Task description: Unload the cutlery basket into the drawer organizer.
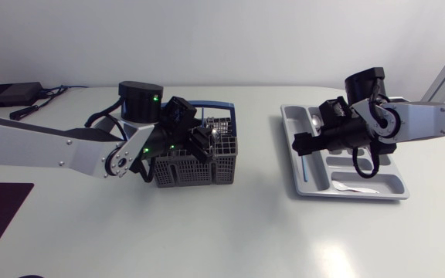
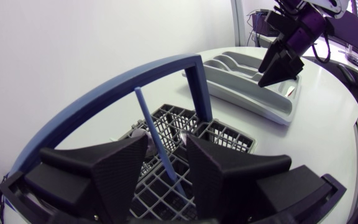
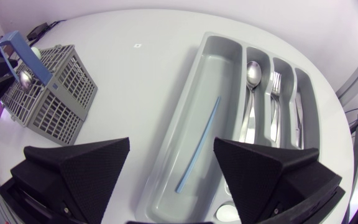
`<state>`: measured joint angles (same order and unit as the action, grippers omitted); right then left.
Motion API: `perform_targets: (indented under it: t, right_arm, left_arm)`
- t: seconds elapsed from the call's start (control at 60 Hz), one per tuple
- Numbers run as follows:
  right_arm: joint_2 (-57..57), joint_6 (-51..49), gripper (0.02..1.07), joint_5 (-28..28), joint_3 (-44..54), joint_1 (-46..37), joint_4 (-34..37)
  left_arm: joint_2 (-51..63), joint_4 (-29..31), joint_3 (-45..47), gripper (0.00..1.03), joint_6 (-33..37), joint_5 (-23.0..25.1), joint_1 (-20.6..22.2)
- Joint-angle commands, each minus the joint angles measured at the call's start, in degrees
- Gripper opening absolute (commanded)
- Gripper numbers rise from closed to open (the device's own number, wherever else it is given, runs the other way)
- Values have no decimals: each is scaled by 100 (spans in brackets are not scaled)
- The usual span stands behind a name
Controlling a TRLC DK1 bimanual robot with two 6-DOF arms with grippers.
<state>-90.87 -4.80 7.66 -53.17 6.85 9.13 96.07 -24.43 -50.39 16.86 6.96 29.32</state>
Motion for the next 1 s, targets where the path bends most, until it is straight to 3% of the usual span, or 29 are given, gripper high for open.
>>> perform_targets:
  t: [0.0,0.067,0.25,0.383,0.983]
  right_arm:
    - [175,-144,100,25,175,141,-25]
    - [324,-311,100,139,272,299,-34]
    - [931,-1199,100,1247,896,660,-499]
    - [984,-1656,100,1695,1028,721,-631]
    - [729,-1990,100,1783,1168,897,-939]
  left_arm:
    - [149,-115,-226,47,-148,-19,-5]
    - [193,-141,-243,40,-175,-19,-5]
    - [263,-185,-296,24,-201,-19,-14]
    - [254,-194,-278,23,-210,-19,-14]
    - [-62,-765,337,19,-359,-19,-120]
